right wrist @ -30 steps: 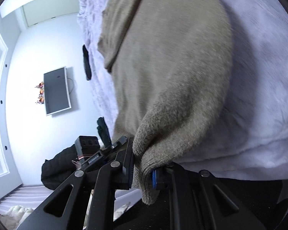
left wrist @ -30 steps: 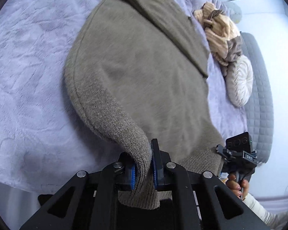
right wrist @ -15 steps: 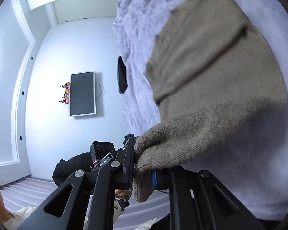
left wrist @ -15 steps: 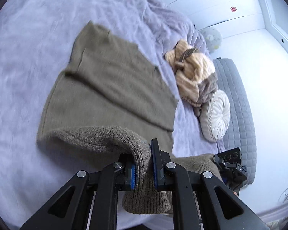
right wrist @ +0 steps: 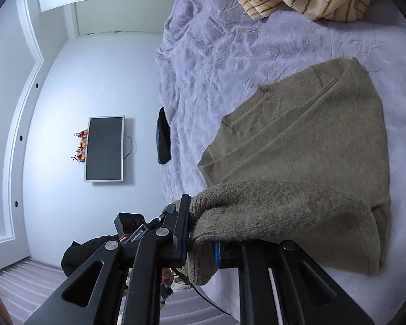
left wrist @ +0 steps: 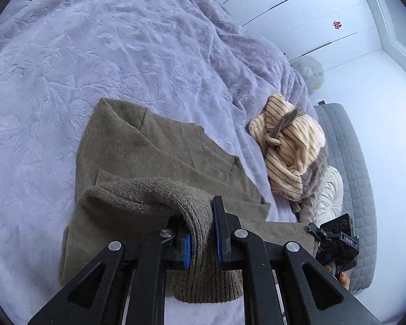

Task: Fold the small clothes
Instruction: 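Lift the hem with both tools and fold it over onto the collar, then open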

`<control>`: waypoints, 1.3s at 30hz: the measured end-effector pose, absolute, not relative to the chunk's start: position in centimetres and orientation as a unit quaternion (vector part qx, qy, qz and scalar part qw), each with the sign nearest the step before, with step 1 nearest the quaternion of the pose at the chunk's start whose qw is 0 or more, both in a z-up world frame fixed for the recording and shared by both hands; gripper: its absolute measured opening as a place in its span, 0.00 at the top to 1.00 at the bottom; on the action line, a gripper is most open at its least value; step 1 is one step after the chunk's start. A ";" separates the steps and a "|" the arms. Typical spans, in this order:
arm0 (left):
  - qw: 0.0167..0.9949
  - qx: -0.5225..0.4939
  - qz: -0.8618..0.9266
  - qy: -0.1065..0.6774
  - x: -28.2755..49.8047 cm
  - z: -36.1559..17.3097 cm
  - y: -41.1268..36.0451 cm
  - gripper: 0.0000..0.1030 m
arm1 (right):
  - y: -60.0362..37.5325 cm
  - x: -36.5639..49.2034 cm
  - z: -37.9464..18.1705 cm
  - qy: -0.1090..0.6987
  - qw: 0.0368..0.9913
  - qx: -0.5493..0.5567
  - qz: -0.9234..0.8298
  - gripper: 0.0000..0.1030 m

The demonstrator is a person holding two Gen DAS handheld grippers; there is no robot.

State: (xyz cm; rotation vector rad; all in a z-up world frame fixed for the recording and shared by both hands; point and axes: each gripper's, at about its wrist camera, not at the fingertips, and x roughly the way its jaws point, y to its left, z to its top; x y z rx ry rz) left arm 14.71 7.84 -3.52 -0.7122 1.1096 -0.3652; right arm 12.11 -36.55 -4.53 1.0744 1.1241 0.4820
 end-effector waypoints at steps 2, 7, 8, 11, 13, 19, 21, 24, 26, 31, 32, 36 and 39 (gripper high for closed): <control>0.776 -0.317 -0.155 0.522 16.4 -5.1 7.5 0.86 | -37.0 14.0 -6.3 0.511 0.683 0.481 0.201 0.85; 0.772 -0.303 -0.118 0.546 18.9 -9.4 7.2 0.86 | -38.0 17.8 -11.6 0.541 0.674 0.476 0.160 0.85; 0.771 -0.298 -0.111 0.552 19.2 -10.1 7.2 0.86 | -38.2 18.2 -12.5 0.546 0.673 0.476 0.151 0.85; 0.754 -0.302 -0.093 0.576 20.2 -12.4 7.3 0.86 | -39.0 19.3 -15.2 0.561 0.668 0.475 0.119 0.82; 0.748 -0.312 -0.089 0.579 20.4 -12.8 7.5 0.86 | -39.6 19.7 -16.5 0.567 0.657 0.486 0.104 0.81; 0.765 -0.284 -0.120 0.565 19.2 -8.6 7.5 0.85 | -40.0 19.1 -14.2 0.559 0.659 0.488 0.121 0.42; 0.778 -0.260 -0.125 0.558 18.1 -7.0 7.5 0.65 | -39.9 18.6 -12.9 0.559 0.670 0.469 0.135 0.42; 0.806 -0.209 -0.109 0.542 16.1 -5.5 7.7 0.36 | -40.0 17.3 -12.0 0.568 0.675 0.450 0.140 0.43; 0.791 -0.219 -0.119 0.559 15.2 -6.2 8.0 0.36 | -40.2 16.6 -12.2 0.574 0.672 0.446 0.138 0.45; 0.750 -0.261 -0.136 0.593 15.0 -9.8 6.8 0.36 | -39.9 16.2 -14.3 0.587 0.659 0.451 0.131 0.46; 0.744 -0.279 -0.140 0.591 15.4 -10.3 6.5 0.36 | -39.8 16.2 -14.5 0.586 0.658 0.454 0.133 0.46; 0.735 -0.327 -0.141 0.577 17.4 -11.2 5.3 0.36 | -38.8 16.8 -14.4 0.588 0.665 0.441 0.135 0.88; 0.740 -0.346 -0.153 0.556 18.7 -10.2 5.2 0.38 | -38.6 17.4 -13.2 0.573 0.678 0.437 0.145 0.90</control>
